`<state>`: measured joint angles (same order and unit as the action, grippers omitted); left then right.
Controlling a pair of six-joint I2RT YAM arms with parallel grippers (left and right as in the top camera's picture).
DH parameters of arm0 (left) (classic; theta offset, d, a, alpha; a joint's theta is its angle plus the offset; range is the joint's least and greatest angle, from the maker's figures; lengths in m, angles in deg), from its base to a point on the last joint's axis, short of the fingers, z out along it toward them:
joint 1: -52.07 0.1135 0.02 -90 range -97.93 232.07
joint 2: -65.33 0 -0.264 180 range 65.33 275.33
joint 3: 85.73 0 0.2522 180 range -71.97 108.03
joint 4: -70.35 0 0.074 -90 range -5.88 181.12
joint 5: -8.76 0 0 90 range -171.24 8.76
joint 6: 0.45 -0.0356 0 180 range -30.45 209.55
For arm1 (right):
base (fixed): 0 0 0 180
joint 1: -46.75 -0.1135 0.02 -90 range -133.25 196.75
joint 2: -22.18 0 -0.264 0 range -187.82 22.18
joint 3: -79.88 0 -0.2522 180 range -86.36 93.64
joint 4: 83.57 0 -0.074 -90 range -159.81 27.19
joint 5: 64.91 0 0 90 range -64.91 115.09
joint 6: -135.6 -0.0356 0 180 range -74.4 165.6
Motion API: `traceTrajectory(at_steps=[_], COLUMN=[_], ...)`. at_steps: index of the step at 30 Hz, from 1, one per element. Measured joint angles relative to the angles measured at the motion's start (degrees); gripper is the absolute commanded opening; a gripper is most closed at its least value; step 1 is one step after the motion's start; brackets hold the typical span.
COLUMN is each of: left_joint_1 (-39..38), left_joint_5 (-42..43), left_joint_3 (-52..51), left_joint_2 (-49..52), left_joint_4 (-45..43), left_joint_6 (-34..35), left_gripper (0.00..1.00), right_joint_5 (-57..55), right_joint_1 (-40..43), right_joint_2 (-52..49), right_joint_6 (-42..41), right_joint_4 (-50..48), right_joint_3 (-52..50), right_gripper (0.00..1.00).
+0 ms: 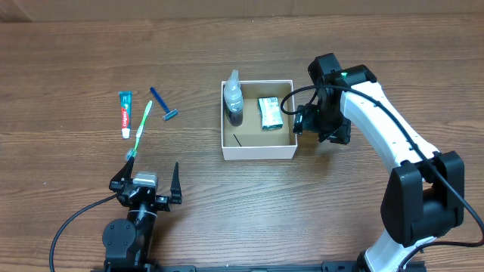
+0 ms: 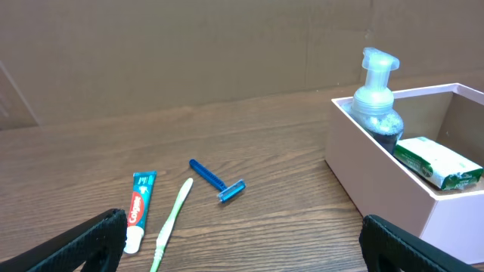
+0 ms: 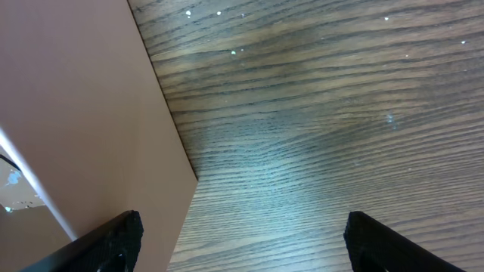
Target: Pack container
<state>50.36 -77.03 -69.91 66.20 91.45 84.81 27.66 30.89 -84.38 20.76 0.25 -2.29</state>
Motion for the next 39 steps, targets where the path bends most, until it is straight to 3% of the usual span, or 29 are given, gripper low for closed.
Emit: traceTrajectory(at_steps=[5, 9, 16, 22, 39], left_joint_1=[0.0, 0.0, 0.0, 0.0, 0.0], left_joint_5=[0.0, 0.0, 0.0, 0.0, 0.0], left_joint_3=[0.0, 0.0, 0.0, 0.0, 0.0], left_joint_2=[0.0, 0.0, 0.0, 0.0, 0.0], left_joint_4=[0.0, 0.0, 0.0, 0.0, 0.0], left_joint_6=[0.0, 0.0, 0.0, 0.0, 0.0], left_gripper=[1.0, 1.0, 1.0, 1.0, 1.0], right_joint_5=[-2.2, -3.7, -7.1, -7.5, -7.5], right_joint_1=[0.3, 4.0, 19.2, 26.9, 28.2], right_joint_2=[0.0, 0.0, 0.0, 0.0, 0.0], right_joint_6=[0.3, 1.1, 1.3, 1.3, 1.3], right_joint_4=[-1.6, -4.5, -10.1, -10.1, -10.1], right_joint_3=[0.0, 0.0, 0.0, 0.0, 0.0], right_gripper=[1.0, 1.0, 1.0, 1.0, 1.0])
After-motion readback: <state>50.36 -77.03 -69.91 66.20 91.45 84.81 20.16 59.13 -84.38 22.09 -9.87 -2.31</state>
